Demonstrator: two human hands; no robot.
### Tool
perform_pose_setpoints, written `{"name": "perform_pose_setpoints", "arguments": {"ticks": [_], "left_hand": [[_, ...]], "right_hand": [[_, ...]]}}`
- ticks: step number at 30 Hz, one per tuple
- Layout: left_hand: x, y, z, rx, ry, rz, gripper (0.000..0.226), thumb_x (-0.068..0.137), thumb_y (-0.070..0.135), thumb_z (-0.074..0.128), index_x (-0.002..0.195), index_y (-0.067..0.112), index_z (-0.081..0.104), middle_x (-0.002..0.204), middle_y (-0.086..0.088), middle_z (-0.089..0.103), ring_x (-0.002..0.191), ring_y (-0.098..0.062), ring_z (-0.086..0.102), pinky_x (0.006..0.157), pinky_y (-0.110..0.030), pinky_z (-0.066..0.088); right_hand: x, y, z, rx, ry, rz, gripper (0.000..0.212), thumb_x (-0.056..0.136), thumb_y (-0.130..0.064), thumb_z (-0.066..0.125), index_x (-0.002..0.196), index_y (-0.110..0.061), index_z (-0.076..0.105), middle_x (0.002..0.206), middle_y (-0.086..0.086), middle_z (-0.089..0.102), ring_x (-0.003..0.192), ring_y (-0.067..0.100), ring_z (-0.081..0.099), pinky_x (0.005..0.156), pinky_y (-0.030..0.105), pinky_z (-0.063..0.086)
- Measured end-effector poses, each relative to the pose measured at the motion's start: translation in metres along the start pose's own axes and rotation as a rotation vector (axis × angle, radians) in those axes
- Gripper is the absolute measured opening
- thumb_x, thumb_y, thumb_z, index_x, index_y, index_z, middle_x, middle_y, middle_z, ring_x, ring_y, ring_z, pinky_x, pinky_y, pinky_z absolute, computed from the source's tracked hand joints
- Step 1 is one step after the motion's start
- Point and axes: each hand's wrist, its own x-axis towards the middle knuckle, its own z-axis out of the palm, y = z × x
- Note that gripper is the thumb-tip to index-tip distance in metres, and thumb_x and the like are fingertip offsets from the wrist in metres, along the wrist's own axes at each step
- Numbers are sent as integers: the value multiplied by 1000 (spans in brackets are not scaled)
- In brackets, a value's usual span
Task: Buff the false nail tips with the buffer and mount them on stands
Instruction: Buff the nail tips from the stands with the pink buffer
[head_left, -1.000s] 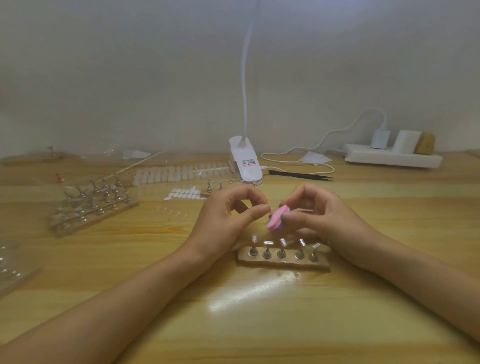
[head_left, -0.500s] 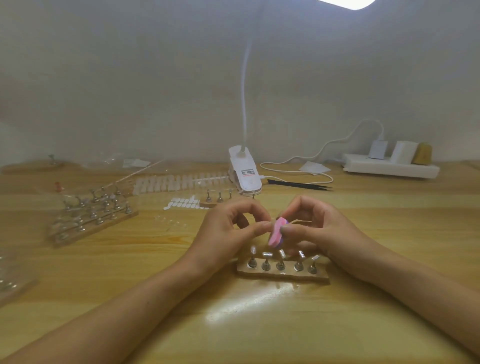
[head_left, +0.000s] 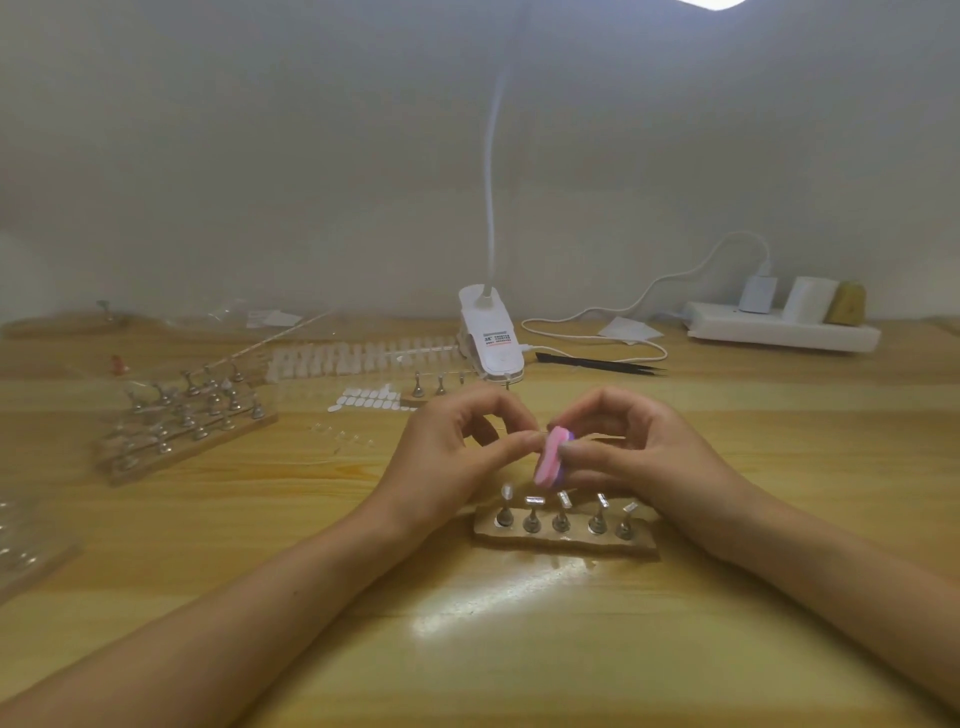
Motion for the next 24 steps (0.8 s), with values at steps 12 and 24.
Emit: {"name": "perform_pose_setpoints", "arguments": {"ticks": [12, 24], "left_hand": [[0, -1, 0, -46, 18, -19, 7, 81, 20, 77, 77, 23, 73, 79, 12, 68, 65, 1, 53, 63, -14, 44], [1, -2, 1, -57, -10, -28, 6, 81, 20, 77, 77, 22, 73, 79, 11, 66, 64, -1, 52, 62, -14, 43]], "right_hand": [[-1, -2, -1, 68, 38, 17, 28, 77, -13, 75, 100, -3, 62, 102, 17, 74, 90, 33, 75, 73, 34, 62], [0, -2, -1, 139, 88, 3, 27, 78, -10, 72, 100, -1, 60, 100, 18, 74, 88, 29, 75, 71, 29, 61]]}}
